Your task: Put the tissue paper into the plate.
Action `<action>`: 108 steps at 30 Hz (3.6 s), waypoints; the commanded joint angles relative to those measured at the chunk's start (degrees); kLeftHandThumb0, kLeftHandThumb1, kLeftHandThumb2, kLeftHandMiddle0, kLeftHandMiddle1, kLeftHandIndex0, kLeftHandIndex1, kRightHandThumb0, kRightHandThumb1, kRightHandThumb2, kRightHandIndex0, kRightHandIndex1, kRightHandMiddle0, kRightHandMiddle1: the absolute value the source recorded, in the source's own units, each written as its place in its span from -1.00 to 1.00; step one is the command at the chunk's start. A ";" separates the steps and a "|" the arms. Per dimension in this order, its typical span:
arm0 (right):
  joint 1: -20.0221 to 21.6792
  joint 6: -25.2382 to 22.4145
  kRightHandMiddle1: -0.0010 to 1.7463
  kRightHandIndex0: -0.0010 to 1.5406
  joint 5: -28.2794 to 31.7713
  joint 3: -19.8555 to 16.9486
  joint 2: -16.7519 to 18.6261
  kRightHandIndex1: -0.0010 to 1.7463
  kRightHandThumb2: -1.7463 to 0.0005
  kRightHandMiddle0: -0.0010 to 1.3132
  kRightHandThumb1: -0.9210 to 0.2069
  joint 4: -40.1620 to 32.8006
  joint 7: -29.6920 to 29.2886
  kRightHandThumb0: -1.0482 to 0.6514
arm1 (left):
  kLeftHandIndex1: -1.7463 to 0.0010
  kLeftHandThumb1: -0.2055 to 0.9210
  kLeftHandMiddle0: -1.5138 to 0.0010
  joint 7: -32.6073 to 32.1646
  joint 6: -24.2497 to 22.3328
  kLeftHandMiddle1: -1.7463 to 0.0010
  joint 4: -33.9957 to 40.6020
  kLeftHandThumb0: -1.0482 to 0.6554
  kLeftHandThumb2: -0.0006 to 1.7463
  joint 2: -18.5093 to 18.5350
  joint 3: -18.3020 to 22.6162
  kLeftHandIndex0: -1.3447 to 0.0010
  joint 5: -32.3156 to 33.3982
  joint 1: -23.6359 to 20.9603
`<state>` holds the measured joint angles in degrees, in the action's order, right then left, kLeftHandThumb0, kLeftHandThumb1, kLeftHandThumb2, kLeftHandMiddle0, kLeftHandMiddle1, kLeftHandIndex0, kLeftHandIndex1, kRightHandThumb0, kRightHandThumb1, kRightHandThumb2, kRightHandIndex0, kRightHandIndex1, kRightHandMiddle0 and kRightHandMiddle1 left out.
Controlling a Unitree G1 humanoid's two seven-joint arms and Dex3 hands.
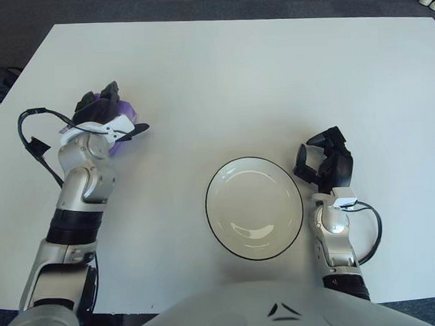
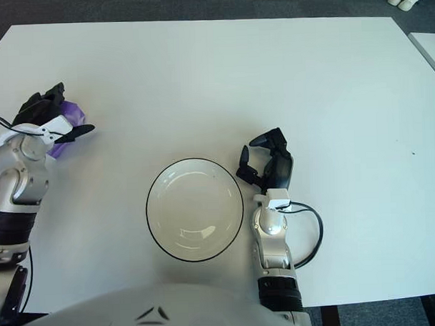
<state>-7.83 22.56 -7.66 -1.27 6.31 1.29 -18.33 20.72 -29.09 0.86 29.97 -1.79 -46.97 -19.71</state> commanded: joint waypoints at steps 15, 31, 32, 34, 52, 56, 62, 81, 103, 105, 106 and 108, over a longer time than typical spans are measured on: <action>-4.17 -4.06 1.00 0.37 0.72 -0.68 0.65 1.00 -0.43 -0.14 -0.04 3.58 0.34 -0.31 | 1.00 1.00 1.00 -6.55 12.77 1.00 -33.87 -1.00 -0.48 5.98 -6.17 1.00 4.11 -10.86; -3.77 -2.02 1.00 0.38 1.24 -1.33 0.13 1.00 -0.43 -0.15 -0.05 4.41 0.89 -0.31 | 1.00 1.00 1.00 -5.54 18.00 1.00 -43.93 -1.00 -0.06 6.76 -11.28 1.00 6.00 -14.99; -3.73 -1.79 1.00 0.38 1.30 -1.39 0.12 1.00 -0.43 -0.15 -0.05 4.51 0.94 -0.31 | 1.00 1.00 1.00 -5.23 18.13 1.00 -43.93 -1.00 -0.05 6.80 -11.35 1.00 6.38 -15.00; -3.67 -1.53 1.00 0.38 1.35 -1.50 0.11 1.00 -0.42 -0.15 -0.05 4.66 1.02 -0.31 | 1.00 1.00 1.00 -4.95 18.22 1.00 -43.96 -1.00 -0.03 6.88 -11.56 1.00 6.91 -15.05; -4.33 -1.53 1.00 0.38 0.43 -1.62 0.54 1.00 -0.47 -0.11 0.01 3.39 0.19 -0.32 | 0.95 1.00 0.99 -8.76 21.67 0.98 -44.55 -0.99 -0.18 6.72 -11.95 0.99 11.50 -11.53; -4.55 -2.05 1.00 0.38 0.21 -1.51 0.40 1.00 -0.47 -0.11 0.01 2.92 0.21 -0.32 | 0.64 0.79 1.00 -12.85 24.15 0.34 -45.68 -0.91 -0.33 6.18 -11.49 1.00 12.46 -9.32; -4.81 -3.43 1.00 0.38 -0.26 -1.41 0.01 1.00 -0.46 -0.12 0.00 2.10 0.48 -0.32 | -0.39 0.18 1.00 -19.27 30.45 -0.51 -47.24 -0.77 0.00 6.38 -11.79 1.00 12.38 -8.07; -4.21 -0.34 1.00 0.39 0.97 -2.14 0.37 1.00 -0.45 -0.13 -0.02 3.91 0.54 -0.32 | -1.00 -0.11 -0.02 -24.51 29.65 -1.00 -49.18 -0.28 0.42 4.53 -10.90 0.29 14.21 -8.16; -4.67 0.17 1.00 0.40 0.08 -2.12 0.34 1.00 -0.48 -0.10 0.02 4.03 -0.38 -0.32 | -0.96 -0.75 -0.14 -33.05 35.30 -1.00 -54.81 0.23 0.99 1.99 -10.17 -0.06 16.07 -8.31; -4.67 0.13 1.00 0.39 0.04 -2.11 0.32 1.00 -0.48 -0.10 0.02 4.05 -0.47 -0.32 | -0.98 -0.72 -0.12 -34.32 36.03 -1.00 -55.96 0.23 0.97 1.61 -10.02 -0.03 16.24 -8.61; -4.73 0.07 1.00 0.39 0.01 -2.06 0.27 1.00 -0.48 -0.10 0.02 4.01 -0.45 -0.33 | -0.99 -0.70 -0.11 -35.50 36.62 -1.00 -56.44 0.23 0.97 1.20 -9.56 -0.02 16.67 -8.63; -4.83 0.20 1.00 0.39 0.02 -2.01 0.26 1.00 -0.48 -0.10 0.02 4.02 -0.49 -0.33 | -1.00 -0.69 -0.12 -37.39 37.78 -0.96 -57.36 0.23 0.94 0.42 -8.74 0.00 17.49 -8.65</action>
<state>-8.62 24.48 -7.44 -2.43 6.20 1.44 -18.41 -17.41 8.68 -50.94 34.67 -9.74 -31.23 -34.07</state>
